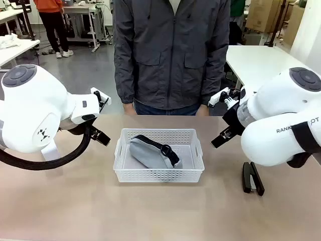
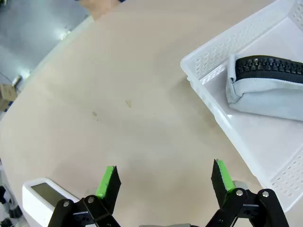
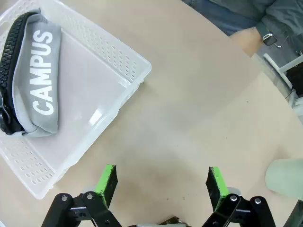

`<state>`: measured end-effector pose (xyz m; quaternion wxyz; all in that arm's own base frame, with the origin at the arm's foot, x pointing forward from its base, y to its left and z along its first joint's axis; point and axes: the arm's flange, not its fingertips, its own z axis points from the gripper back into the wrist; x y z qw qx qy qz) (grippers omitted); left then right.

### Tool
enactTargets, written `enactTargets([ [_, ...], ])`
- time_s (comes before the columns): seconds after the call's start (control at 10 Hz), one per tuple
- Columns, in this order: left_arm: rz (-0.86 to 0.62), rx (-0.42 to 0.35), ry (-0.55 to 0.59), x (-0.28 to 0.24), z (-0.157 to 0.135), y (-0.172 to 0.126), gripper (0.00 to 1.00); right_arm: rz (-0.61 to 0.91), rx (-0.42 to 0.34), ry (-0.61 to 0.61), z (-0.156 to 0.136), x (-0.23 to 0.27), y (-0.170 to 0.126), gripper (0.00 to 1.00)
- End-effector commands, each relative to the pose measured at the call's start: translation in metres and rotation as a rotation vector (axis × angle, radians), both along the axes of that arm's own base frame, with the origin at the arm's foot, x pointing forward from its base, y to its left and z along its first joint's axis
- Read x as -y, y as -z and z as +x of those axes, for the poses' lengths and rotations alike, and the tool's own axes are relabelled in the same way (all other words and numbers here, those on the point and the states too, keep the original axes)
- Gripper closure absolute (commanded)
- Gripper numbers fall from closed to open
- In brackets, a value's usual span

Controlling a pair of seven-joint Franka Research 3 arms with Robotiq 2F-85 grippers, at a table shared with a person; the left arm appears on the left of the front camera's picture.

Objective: Efficiently arrange items inside the basket to fit them all.
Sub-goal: Pick up the Digital clock and place it inside the Organizing basket.

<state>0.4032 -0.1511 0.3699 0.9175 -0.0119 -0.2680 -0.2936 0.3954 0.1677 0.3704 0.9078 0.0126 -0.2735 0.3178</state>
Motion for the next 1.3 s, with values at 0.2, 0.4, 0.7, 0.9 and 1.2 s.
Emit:
enactTargets([
  [0.2, 0.0, 0.0, 0.0, 0.0, 0.0, -0.0001, 0.0, 0.0, 0.0, 0.0, 0.0, 0.0, 0.0, 0.0],
  [0.4, 0.0, 0.0, 0.0, 0.0, 0.0, -0.0001, 0.0, 0.0, 0.0, 0.0, 0.0, 0.0, 0.0, 0.0],
  [0.7, 0.0, 0.0, 0.0, 0.0, 0.0, -0.0001, 0.0, 0.0, 0.0, 0.0, 0.0, 0.0, 0.0, 0.0],
  [0.9, 0.0, 0.0, 0.0, 0.0, 0.0, -0.0001, 0.0, 0.0, 0.0, 0.0, 0.0, 0.0, 0.0, 0.0],
  [1.2, 0.0, 0.0, 0.0, 0.0, 0.0, -0.0001, 0.0, 0.0, 0.0, 0.0, 0.0, 0.0, 0.0, 0.0],
])
